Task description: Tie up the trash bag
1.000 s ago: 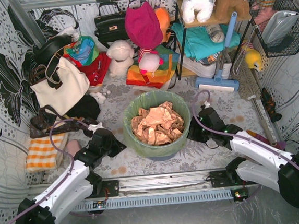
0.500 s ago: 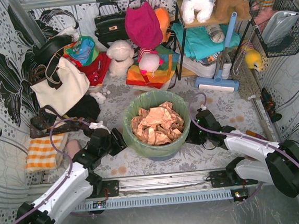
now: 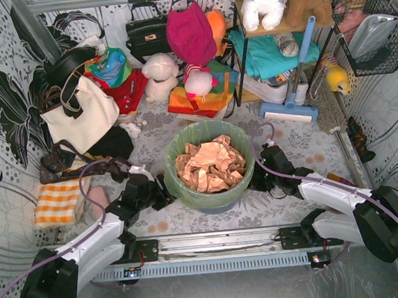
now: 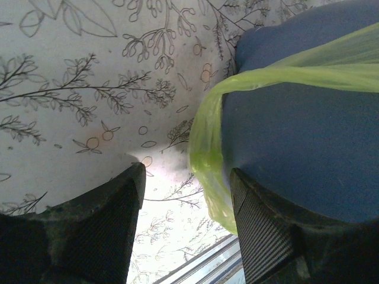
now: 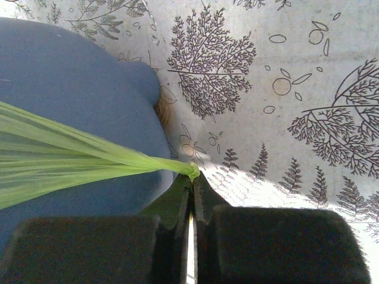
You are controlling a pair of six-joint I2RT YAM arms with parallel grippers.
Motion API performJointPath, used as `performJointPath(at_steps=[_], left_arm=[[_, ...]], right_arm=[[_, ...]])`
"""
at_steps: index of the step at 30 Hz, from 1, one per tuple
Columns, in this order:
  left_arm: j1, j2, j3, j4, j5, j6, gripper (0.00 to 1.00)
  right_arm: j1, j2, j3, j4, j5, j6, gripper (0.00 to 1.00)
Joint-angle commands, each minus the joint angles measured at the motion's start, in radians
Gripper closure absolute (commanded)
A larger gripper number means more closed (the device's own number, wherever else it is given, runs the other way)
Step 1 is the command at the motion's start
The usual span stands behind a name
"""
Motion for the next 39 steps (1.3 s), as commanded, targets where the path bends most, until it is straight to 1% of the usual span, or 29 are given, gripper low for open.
performJointPath(at_steps=[1, 4, 7, 8, 11, 17, 19, 21, 23, 26, 28, 31, 32, 33, 35, 39], left_arm=[[0.005, 0.049, -0.046, 0.166, 0.061, -0.004, 0.31], [0.006, 0.099, -0.047, 0.192, 0.069, 0.015, 0.31], [0.005, 0.129, -0.043, 0.181, 0.060, 0.032, 0.38], [0.006, 0.131, -0.040, 0.166, 0.051, 0.037, 0.43], [0.006, 0.120, -0.025, 0.113, 0.020, 0.054, 0.63], [0.005, 0.132, 0.027, 0.021, -0.018, 0.105, 0.81], [0.006, 0.136, 0.052, -0.024, -0.041, 0.114, 0.89], [0.005, 0.126, 0.070, -0.063, -0.067, 0.116, 0.93], [0.005, 0.097, 0.069, -0.048, -0.048, 0.108, 0.92], [0.005, 0.058, 0.048, 0.009, -0.004, 0.028, 0.80], [0.005, 0.038, 0.004, 0.091, 0.033, -0.068, 0.73], [0.005, -0.002, -0.101, 0.280, 0.061, -0.274, 0.64], [0.005, -0.017, -0.134, 0.325, 0.067, -0.340, 0.59], [0.005, -0.036, -0.161, 0.354, 0.067, -0.392, 0.56], [0.005, -0.085, -0.199, 0.381, 0.052, -0.475, 0.54], [0.007, -0.181, -0.254, 0.431, 0.045, -0.582, 0.44]], right_arm=[[0.001, 0.000, 0.025, -0.033, -0.008, -0.012, 1.00], [0.001, 0.013, 0.030, -0.030, -0.020, -0.009, 1.00], [0.001, 0.033, 0.044, -0.038, -0.026, -0.013, 1.00], [0.001, 0.038, 0.050, -0.040, -0.026, -0.014, 1.00], [0.002, 0.046, 0.062, -0.049, -0.024, -0.020, 1.00], [0.001, 0.056, 0.067, -0.055, -0.021, -0.021, 1.00], [0.001, 0.055, 0.067, -0.062, -0.019, -0.023, 1.00], [0.001, 0.051, 0.069, -0.070, -0.020, -0.028, 1.00], [0.001, 0.046, 0.070, -0.080, -0.017, -0.030, 1.00], [0.001, 0.039, 0.073, -0.091, -0.012, -0.032, 1.00], [0.001, 0.038, 0.079, -0.097, -0.012, -0.031, 1.00], [0.002, 0.038, 0.095, -0.110, -0.009, -0.035, 1.00], [0.001, 0.038, 0.100, -0.116, -0.007, -0.036, 1.00], [0.001, 0.037, 0.105, -0.120, -0.005, -0.037, 1.00], [0.002, 0.034, 0.111, -0.126, -0.002, -0.038, 1.00], [0.002, 0.033, 0.118, -0.129, 0.004, -0.035, 1.00]])
